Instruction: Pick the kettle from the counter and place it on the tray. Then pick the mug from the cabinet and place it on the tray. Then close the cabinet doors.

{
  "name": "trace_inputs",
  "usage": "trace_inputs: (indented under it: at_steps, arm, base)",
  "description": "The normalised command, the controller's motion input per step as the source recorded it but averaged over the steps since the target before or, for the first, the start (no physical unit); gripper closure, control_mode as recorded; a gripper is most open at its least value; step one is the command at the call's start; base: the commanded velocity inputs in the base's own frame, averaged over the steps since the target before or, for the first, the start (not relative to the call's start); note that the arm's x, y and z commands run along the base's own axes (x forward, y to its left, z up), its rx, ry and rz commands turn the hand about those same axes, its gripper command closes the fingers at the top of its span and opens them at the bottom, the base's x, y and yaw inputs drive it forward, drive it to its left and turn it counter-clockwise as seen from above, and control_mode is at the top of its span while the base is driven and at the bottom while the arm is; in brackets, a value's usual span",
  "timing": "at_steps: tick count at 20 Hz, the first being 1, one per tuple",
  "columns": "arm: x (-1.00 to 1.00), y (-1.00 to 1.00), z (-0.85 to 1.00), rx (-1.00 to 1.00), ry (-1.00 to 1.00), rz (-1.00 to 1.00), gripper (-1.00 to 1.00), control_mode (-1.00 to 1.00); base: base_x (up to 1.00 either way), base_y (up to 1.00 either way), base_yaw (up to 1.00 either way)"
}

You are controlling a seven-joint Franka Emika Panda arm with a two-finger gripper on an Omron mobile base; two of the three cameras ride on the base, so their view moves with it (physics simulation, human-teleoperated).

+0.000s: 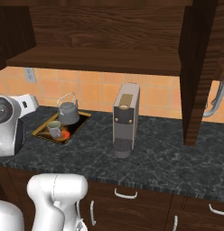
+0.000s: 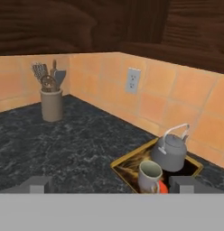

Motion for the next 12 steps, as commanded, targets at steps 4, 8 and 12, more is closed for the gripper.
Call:
trace_inputs:
  at_steps: [4,8,12]
  arm:
    - [-0.55,-0.05,0.28,-0.01,-0.02,0.16,-1.00,-1.00]
    - [-0.58,-0.09,0.31,0.00,-0.06,0.19,-1.00,-1.00]
    - [-0.51,-0.02,0.30,-0.02,-0.06,0.22,-1.00,-1.00]
  base:
    - [0.00,0.00,0.00]
    - [0.00,0.00,0.00]
    - [0.00,0.00,0.00]
